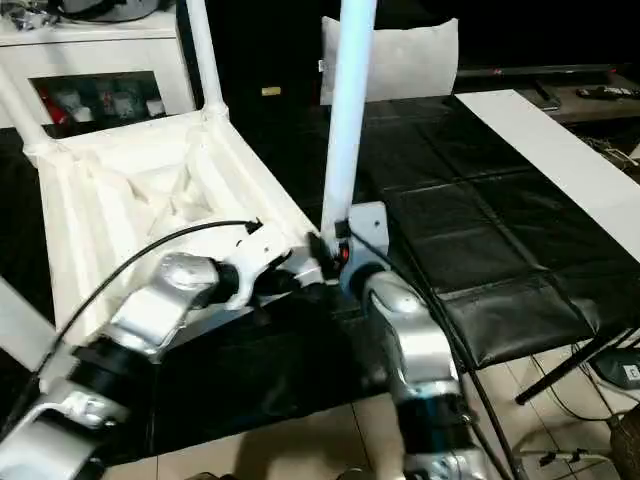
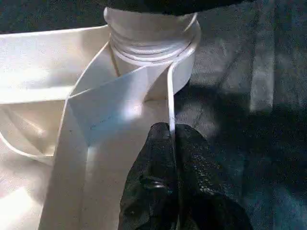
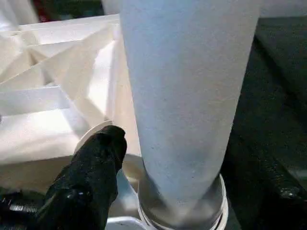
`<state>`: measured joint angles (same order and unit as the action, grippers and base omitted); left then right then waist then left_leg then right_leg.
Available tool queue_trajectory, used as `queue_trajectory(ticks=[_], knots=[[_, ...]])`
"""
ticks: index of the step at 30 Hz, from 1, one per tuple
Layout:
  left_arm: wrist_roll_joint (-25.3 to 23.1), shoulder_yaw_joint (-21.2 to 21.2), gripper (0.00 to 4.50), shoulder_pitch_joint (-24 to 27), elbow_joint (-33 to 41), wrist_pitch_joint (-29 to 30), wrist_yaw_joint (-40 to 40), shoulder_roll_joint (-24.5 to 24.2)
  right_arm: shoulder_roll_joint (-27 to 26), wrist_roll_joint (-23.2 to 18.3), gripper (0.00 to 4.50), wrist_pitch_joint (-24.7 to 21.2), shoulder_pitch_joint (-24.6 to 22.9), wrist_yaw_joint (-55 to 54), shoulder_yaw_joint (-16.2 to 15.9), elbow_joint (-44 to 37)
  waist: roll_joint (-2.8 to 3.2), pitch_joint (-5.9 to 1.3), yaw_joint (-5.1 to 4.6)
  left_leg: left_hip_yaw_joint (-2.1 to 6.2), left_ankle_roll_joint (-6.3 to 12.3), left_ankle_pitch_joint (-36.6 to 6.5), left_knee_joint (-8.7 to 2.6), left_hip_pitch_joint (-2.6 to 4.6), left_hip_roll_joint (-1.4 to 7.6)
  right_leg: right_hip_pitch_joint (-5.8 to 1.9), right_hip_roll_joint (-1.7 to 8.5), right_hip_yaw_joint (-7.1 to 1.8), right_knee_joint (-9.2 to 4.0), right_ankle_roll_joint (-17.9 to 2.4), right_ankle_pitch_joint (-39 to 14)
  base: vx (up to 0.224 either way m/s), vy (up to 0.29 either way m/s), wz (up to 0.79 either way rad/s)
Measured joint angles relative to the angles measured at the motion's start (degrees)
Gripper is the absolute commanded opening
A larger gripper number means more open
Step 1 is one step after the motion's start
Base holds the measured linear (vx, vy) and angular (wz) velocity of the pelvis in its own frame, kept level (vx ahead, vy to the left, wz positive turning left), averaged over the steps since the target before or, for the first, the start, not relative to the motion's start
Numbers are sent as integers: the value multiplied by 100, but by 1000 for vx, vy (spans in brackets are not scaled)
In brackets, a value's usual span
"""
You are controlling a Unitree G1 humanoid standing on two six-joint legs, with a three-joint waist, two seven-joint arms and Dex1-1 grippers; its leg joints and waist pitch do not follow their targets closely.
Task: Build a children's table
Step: Rotate leg to tighten
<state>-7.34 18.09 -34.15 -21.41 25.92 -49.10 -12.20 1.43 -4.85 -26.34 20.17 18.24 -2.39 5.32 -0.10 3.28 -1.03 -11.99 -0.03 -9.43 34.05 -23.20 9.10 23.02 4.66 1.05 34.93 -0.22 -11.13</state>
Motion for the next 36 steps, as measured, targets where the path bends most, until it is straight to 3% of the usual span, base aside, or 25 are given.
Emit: queue_trajectory(ticks=[6, 11, 16, 20, 36], knots=[[173, 51, 0, 88, -90, -669, -787, -437, 767, -416, 397, 216, -289, 1347, -85, -170, 4, 2, 131, 0, 0, 0, 1, 0, 1, -1, 0, 0, 2, 0, 0, 0, 0, 0], [403, 170, 0, 180, -66, -1190, -1766, -989, 1582, -771, 442, 434, -506, 2868, -381, -315, 18, 7, 310, 0, 0, 0, 7, 4, 0, -13, 1, 0, 1, 0, 1, 0, 0, 0], [431, 315, 0, 90, -276, -1692, -2321, -1259, 2076, -853, 447, 724, -491, 3727, -459, -218, 16, 7, 392, 0, 0, 1, 15, 10, 0, -27, 3, -1, 2, -5, 4, 0, 0, 0], [446, 468, 0, -74, -607, -2297, -2969, -1520, 2505, -984, 447, 931, -416, 4801, -727, 25, 11, 5, 436, 0, 0, 1, 17, 11, 0, -28, 4, 0, 6, -5, 4, 0, 0, 0], [444, 829, 0, -321, -839, -3104, -3859, -1623, 2576, -1160, 285, 1085, 50, 5975, -1088, 638, -10, 1, 598, -10, 2, 0, 27, 11, 1, -27, 14, 3, 15, -7, 6, 0, 0, 0]])
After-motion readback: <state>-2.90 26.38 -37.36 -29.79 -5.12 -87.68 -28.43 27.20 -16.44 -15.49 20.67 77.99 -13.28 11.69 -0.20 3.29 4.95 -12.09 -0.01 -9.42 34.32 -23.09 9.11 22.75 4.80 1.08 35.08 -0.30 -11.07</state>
